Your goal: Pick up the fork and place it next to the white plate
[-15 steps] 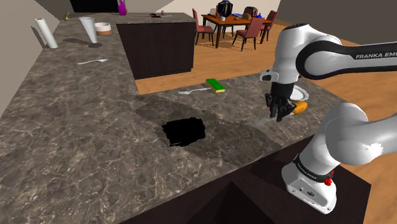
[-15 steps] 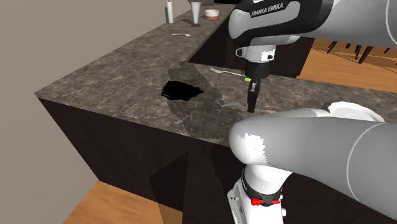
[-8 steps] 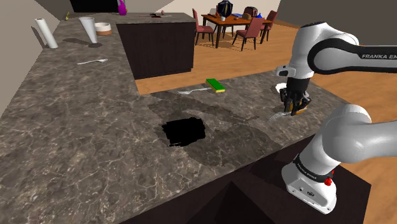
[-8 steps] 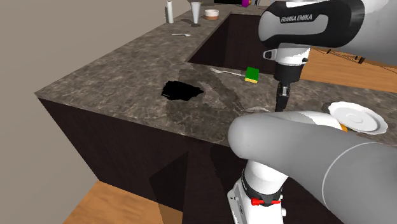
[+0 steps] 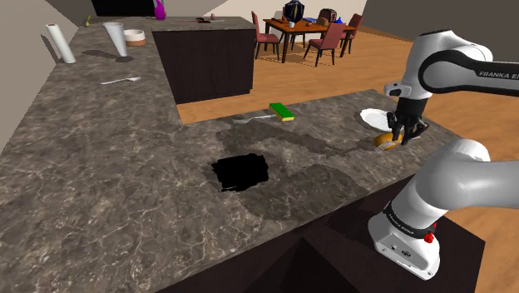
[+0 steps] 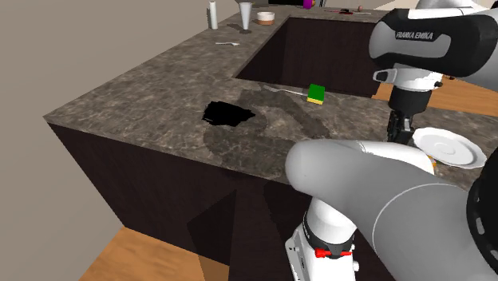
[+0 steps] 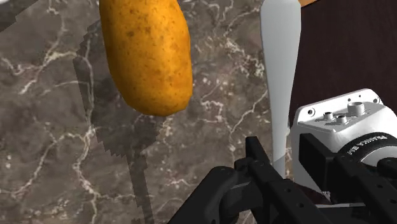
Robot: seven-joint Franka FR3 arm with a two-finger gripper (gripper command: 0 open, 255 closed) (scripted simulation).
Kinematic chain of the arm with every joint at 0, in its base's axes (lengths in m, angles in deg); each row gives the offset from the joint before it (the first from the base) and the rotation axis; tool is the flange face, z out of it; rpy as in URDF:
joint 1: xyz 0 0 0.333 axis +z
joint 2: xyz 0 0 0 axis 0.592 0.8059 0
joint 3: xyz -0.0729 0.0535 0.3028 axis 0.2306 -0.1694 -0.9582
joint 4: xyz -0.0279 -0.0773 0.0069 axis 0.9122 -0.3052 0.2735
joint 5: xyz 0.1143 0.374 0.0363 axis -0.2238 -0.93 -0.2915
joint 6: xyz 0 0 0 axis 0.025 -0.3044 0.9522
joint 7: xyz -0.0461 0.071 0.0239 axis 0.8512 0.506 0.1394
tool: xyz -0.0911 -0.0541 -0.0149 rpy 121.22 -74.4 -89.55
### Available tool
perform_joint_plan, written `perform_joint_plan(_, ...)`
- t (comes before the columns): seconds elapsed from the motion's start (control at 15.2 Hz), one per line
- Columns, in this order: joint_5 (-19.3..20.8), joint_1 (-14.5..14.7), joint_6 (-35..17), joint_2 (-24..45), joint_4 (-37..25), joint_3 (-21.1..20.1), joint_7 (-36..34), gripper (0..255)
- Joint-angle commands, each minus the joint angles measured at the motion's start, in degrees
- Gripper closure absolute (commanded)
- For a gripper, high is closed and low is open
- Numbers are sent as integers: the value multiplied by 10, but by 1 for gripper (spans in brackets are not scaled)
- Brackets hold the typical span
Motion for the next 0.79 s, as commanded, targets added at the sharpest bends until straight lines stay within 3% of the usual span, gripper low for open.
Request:
perform_joint_plan(0.0,32,-14,-4,13,-19,32,32,255)
perform_joint_plan(0.33,97,-31,-21,52,-71,110,102,255)
perform_joint_plan(0.73,152,-18,-49,112,-152,206,179,255)
